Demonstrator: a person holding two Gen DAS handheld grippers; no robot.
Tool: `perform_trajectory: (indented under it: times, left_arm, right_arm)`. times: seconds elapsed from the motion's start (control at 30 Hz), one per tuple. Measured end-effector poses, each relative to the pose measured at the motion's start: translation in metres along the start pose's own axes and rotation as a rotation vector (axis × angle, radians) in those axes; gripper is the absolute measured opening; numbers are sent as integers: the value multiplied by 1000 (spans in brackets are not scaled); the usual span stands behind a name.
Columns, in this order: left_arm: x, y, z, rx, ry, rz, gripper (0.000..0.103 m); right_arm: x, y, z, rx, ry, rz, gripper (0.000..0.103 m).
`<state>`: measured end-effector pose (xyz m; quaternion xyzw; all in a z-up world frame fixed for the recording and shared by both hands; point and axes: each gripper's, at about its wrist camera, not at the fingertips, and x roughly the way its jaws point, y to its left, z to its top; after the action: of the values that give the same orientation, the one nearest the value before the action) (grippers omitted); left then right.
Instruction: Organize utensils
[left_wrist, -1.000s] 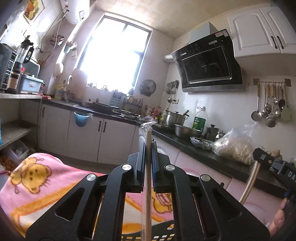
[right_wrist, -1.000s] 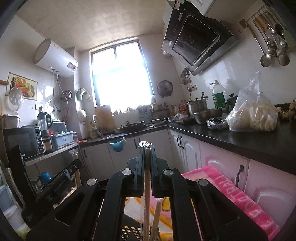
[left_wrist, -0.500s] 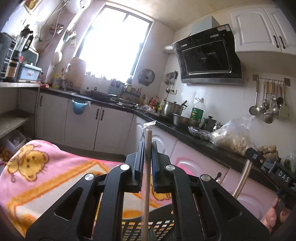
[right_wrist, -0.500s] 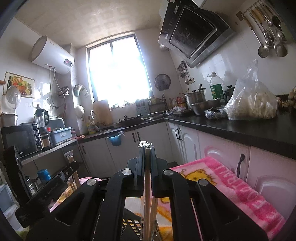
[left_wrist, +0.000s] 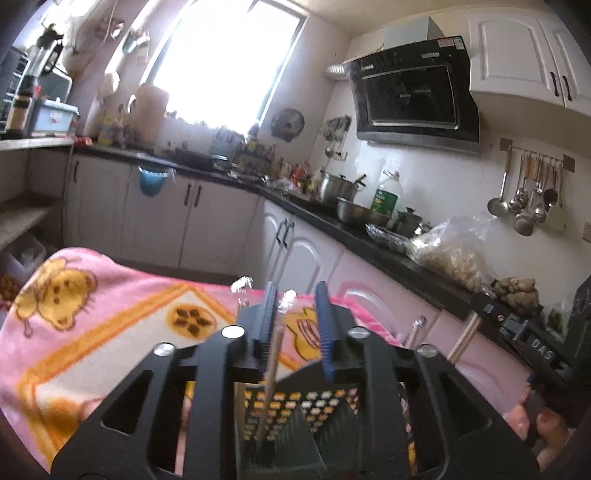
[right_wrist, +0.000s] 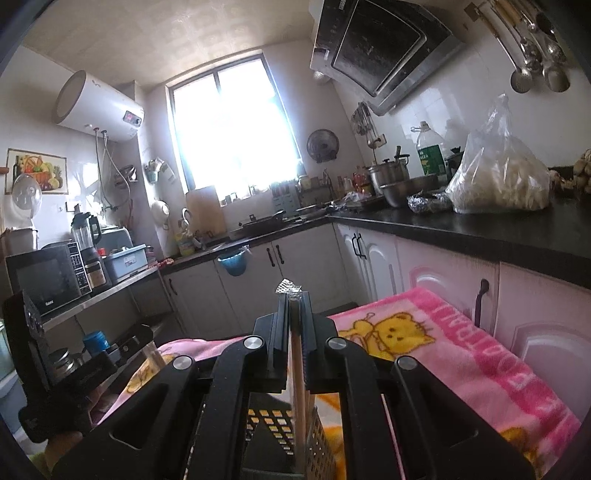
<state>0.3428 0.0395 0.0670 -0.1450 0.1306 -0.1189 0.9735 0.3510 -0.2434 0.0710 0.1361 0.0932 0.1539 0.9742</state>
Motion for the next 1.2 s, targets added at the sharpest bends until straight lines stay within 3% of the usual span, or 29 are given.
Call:
perform_trajectory:
  times: [0.1,0.23,0.4,0.7,0.77,1.0,1.2]
  left_arm:
    - [-7,-1,-1,7,16,4,19]
    - [-16,0,-1,-6,34,11,27]
    - [-26,-2,-1,-7,66,27,29]
    - [-57,0,-7,-43,78,27,53]
    - [-64,1,-8,-51,81,28,54]
    - [-92,-1,-17,-55,94,43,74]
    - [-114,-1,-29,-65,116,48,82]
  right_arm:
    - [-4,0,-1,11,12,0,9]
    - [-11,-1,1,24,16,-4,29]
    - [-21,-3,1,24,21,-9,32]
    - [-50,-3,-3,-5,44,-21,40]
    - [-55,-2,-5,-6,50,-17,44]
    - [-81,5,-11,-27,75,-5,44]
    - [-103,15,-21,-56,109,13,44]
